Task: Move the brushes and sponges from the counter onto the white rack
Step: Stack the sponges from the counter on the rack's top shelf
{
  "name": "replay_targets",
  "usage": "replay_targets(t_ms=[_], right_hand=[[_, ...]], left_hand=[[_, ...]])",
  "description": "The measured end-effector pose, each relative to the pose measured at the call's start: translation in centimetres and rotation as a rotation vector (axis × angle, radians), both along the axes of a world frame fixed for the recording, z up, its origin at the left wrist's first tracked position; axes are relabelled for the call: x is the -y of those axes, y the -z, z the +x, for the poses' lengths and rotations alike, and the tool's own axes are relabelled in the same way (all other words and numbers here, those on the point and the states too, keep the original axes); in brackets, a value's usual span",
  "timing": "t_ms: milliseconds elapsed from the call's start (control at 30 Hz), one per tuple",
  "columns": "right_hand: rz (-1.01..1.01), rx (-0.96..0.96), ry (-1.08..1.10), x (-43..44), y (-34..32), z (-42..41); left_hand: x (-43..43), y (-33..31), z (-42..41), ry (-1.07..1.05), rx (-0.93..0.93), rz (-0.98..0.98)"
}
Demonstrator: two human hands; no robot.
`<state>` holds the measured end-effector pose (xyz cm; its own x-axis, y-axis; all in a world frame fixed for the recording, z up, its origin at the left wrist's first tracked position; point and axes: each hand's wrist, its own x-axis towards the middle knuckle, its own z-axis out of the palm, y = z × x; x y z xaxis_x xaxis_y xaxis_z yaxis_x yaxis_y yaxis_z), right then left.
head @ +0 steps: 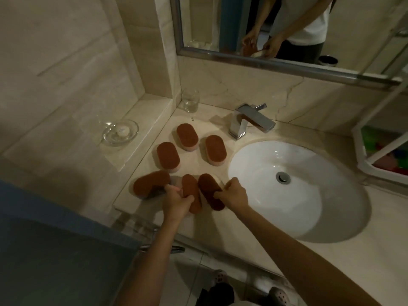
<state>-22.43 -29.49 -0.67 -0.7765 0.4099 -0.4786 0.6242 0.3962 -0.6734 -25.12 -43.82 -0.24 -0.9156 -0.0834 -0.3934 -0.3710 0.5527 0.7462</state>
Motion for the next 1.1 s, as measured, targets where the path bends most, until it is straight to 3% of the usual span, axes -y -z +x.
replay_targets(t_ms=[133, 300, 600, 733, 900, 1100], right_hand=[[0.031, -0.207, 0.138, -3.3, -4.3, -0.2], [0.052, -0.437, 0.334, -9.1, -10.9, 0.3], [0.174, -0.745, 0.559, -23.5, -22.0, 5.8], [0.186, -0.817, 0.615, -29.8, -25.3, 8.9], [0.157, -0.843, 0.612, -38.6, -28.5, 12.4], [-0.019, -0.774, 0.682, -49.3, -29.6, 13.1]], left_hand=[[-3.5, -4.6, -1.0, 0.002, -0.139, 0.090], [-10.7, -11.2, -2.7, 0.126, -0.269, 0.293], [-25.7, -22.0, -0.6, 0.389, -0.454, 0.447], [-32.0, -25.5, 1.3, 0.485, -0.529, 0.488], [-40.2, -29.5, 4.0, 0.586, -0.609, 0.401], [-50.2, -31.9, 3.4, 0.603, -0.414, 0.469]])
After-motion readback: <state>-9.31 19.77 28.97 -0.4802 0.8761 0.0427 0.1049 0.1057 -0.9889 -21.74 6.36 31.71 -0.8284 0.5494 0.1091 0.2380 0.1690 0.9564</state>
